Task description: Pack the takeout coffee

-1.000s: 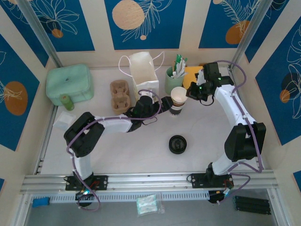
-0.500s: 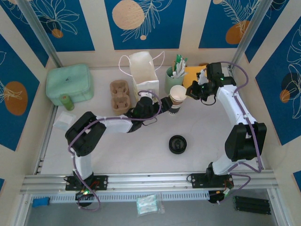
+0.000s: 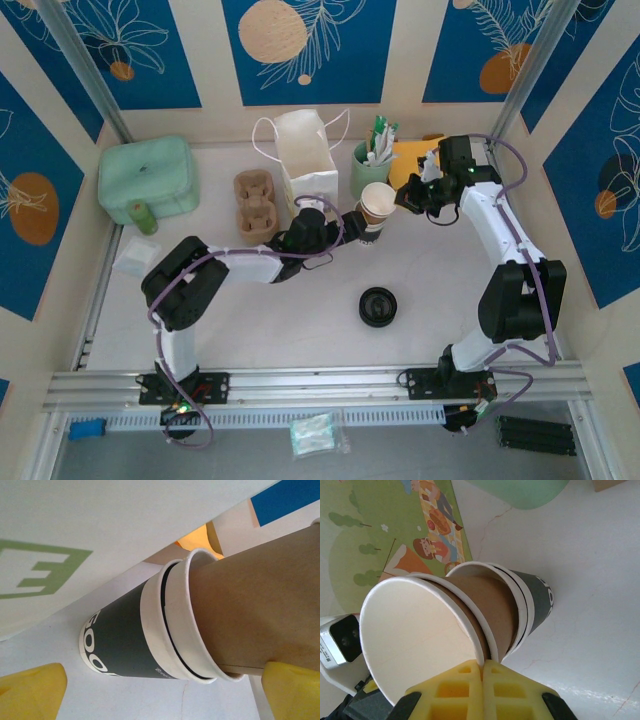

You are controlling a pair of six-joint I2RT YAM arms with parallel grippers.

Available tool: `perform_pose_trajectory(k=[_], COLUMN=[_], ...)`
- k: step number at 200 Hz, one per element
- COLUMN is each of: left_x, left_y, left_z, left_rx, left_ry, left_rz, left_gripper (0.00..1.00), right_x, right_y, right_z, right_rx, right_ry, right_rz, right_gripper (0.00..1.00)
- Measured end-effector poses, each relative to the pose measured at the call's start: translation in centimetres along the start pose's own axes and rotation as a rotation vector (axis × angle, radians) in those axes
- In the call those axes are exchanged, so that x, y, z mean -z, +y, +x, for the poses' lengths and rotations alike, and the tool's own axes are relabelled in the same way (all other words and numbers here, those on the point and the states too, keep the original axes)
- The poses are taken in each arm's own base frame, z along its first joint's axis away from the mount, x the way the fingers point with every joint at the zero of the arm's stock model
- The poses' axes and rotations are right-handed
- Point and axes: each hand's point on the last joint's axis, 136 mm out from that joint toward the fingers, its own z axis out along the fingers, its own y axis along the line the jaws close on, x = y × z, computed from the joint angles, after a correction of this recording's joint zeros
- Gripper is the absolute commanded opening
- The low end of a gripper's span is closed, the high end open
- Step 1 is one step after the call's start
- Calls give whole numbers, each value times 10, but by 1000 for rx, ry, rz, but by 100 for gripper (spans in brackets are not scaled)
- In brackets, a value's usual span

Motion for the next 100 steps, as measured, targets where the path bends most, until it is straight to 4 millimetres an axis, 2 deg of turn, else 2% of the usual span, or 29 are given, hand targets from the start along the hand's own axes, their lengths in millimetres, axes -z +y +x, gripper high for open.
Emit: perform_pose_trajectory(k=[43, 100], left_x=[10, 26], left_y=[-14, -34], left_z=[-7, -15], left_rx=[-19, -46], left_ry=[3, 20], left_rz=[15, 33], left_gripper=[100, 99], right_x=[-3, -22], right_y=[-2, -2], right_z=[3, 7], right_rx=[15, 51], right_ry=[5, 44], right_rz=[28, 71], right_gripper=[0, 0])
